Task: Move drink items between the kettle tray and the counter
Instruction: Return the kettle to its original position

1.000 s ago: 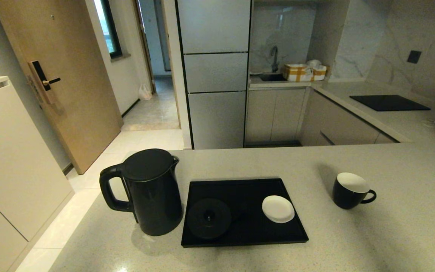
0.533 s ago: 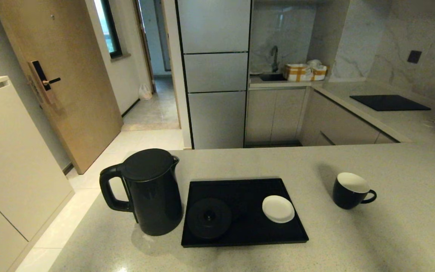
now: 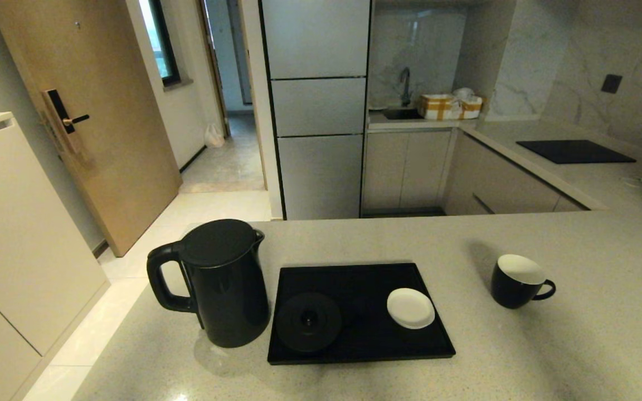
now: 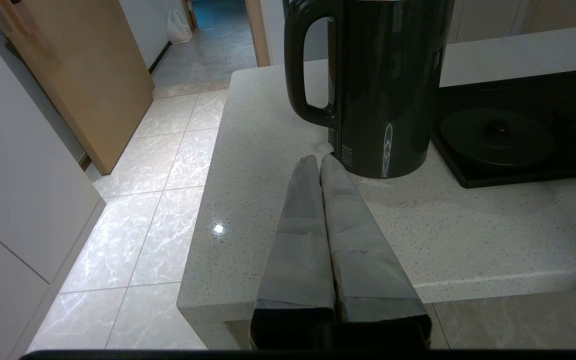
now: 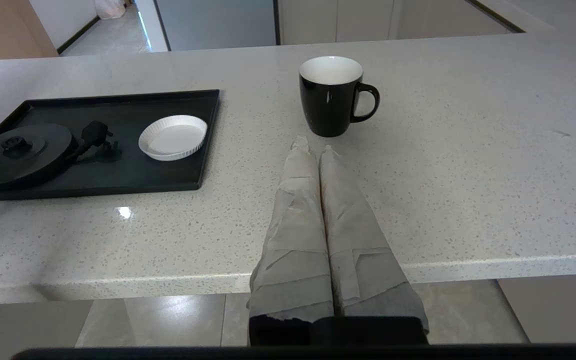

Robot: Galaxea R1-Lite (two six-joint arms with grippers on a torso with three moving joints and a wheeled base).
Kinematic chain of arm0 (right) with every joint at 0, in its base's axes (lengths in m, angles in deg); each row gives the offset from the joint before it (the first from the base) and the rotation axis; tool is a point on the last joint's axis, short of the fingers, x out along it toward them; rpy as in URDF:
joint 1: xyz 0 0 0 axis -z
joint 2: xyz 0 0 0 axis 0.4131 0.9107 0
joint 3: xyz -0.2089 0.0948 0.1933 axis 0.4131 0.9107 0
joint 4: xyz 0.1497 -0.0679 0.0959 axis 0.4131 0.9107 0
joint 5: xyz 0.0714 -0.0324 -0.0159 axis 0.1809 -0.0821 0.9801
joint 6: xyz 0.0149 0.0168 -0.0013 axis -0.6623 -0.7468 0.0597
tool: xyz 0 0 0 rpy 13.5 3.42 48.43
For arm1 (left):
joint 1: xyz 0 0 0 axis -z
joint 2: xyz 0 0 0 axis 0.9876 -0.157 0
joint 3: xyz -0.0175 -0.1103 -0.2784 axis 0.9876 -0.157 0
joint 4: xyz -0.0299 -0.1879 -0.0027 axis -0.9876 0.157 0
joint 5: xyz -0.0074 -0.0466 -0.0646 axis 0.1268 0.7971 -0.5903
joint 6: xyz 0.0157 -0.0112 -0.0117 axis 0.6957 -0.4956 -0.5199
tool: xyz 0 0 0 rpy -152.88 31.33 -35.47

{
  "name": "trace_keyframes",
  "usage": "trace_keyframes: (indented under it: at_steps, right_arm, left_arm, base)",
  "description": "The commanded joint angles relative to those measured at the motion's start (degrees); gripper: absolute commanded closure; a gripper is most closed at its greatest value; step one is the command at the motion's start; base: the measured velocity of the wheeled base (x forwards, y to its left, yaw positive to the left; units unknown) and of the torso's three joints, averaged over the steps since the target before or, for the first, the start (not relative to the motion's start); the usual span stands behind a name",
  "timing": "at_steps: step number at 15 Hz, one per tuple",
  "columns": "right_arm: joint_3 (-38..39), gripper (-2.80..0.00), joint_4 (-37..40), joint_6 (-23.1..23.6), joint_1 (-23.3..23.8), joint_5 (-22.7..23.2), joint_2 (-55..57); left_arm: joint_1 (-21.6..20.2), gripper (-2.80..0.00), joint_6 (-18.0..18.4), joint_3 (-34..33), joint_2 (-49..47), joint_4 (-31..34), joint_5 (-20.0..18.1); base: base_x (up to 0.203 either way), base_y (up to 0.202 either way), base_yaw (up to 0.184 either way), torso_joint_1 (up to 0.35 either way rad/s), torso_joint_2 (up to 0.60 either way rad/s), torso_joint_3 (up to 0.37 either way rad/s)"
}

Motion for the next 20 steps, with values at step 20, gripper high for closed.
trace_keyframes:
  at_steps: [20]
  right_arm:
    - [0.0, 0.00, 0.0, 0.0, 0.0, 0.0, 0.1]
  left_arm:
    - [0.0, 0.00, 0.0, 0.0, -0.1, 0.0, 0.0]
  base:
    - [0.000, 0.000, 0.000, 0.000, 0.00, 0.000]
